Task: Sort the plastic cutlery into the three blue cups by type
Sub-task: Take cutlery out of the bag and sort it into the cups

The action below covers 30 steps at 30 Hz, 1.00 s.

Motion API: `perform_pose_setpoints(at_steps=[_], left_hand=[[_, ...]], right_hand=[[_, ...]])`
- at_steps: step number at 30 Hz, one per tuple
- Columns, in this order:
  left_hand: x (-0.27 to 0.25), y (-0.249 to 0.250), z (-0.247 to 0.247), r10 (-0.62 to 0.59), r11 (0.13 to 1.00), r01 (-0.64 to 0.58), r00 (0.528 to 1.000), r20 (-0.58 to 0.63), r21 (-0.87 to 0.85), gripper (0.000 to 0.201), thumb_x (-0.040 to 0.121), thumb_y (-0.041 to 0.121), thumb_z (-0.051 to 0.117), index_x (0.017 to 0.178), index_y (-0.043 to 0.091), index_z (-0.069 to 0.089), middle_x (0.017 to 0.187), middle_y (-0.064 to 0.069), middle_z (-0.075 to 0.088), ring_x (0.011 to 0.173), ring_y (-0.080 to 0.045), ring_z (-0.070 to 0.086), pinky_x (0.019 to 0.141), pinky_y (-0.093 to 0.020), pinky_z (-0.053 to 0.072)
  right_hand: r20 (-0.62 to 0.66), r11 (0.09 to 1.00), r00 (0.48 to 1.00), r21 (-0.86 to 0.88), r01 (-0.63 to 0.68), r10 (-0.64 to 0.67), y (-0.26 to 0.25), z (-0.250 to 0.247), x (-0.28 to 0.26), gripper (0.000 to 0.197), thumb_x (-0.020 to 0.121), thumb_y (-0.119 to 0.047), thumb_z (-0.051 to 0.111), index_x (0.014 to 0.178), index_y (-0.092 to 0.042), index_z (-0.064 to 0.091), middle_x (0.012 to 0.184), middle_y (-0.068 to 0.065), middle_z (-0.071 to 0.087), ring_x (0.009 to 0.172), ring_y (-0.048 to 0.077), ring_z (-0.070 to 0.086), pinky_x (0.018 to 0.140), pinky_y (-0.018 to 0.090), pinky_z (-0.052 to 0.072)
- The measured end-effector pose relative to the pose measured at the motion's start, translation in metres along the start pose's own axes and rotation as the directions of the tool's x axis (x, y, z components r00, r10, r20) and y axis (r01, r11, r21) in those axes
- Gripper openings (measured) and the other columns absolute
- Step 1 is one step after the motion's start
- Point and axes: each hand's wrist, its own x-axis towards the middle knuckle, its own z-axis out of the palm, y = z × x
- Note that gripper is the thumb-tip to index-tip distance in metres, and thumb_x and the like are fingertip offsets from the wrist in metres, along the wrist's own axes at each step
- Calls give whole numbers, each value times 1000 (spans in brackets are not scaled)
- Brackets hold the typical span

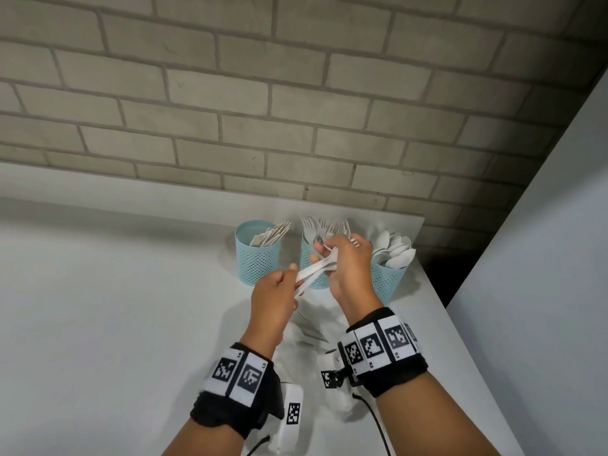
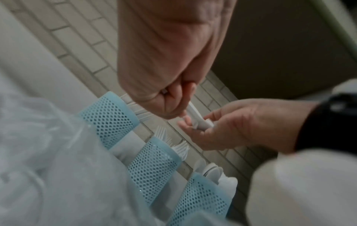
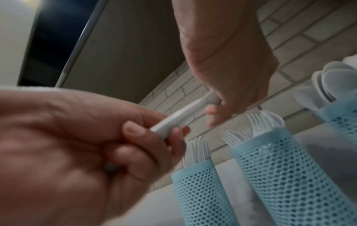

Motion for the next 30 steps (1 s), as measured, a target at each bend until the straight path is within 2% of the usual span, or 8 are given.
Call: perform_pose_setpoints(at_steps=[4,8,11,14,18,23,27,30], left_hand=[[0,-1,6,153,983,-155,988,26,103,37,97,29,45,68,9,56,58,-1,47,43,-3,42,51,-25,37],[2,6,4,137,981,-145,988,76,127,25,99,37,37,103,17,50,80,1,57,72,-15,57,62,-22,45],[9,0,-7,209,712,-233,971,118,662,32,95,46,41,114,23,52,101,-1,57,103,-24,50,82,-31,38],[10,-2,-11,-24,423,-148,984,174,894,30,89,53,48,108,34,62,120,-4,44,120,-30,33,94,-38,34],[18,-13,-10,-237,332,-96,954,182,938,40,85,54,54,115,29,61,126,-4,43,122,-29,34,102,-37,35],[23,-18,-21,-271,308,-29,956,116,951,29,88,27,58,116,23,62,127,0,53,123,-27,39,102,-35,38],[21,-15,-38,-230,413,-60,959,168,909,31,88,4,49,113,13,65,129,-5,55,121,-23,50,103,-32,41],[17,-9,-48,-166,462,-89,969,185,882,39,88,-6,42,103,17,70,125,-3,57,117,-21,53,102,-29,41]], right_hand=[[-22,998,999,-35,-48,48,1,-5,7,29,90,6,45,112,-11,42,73,11,51,52,15,52,50,32,57],[-130,991,982,-22,133,-134,-17,-1,22,31,89,8,43,110,-13,33,72,7,47,48,13,45,44,22,45],[-175,921,905,-108,374,-388,-40,6,35,31,92,1,44,114,-18,32,87,5,51,56,10,52,51,18,49],[-150,812,800,-177,557,-581,-50,13,47,34,94,-5,49,120,-18,32,97,3,53,71,11,57,63,17,52],[-54,716,729,-252,651,-682,-35,19,61,36,93,-6,51,124,-12,33,104,14,56,79,16,59,66,18,52],[125,633,763,-483,605,-634,1,13,77,38,94,-9,50,128,-9,34,94,10,58,75,20,59,68,29,50],[330,397,770,-707,585,-546,14,6,85,40,90,-10,54,128,-8,45,117,17,57,105,28,56,86,29,43],[486,-14,724,-834,551,-490,17,4,81,33,91,-16,51,122,-5,56,128,15,54,122,29,45,99,35,36]])
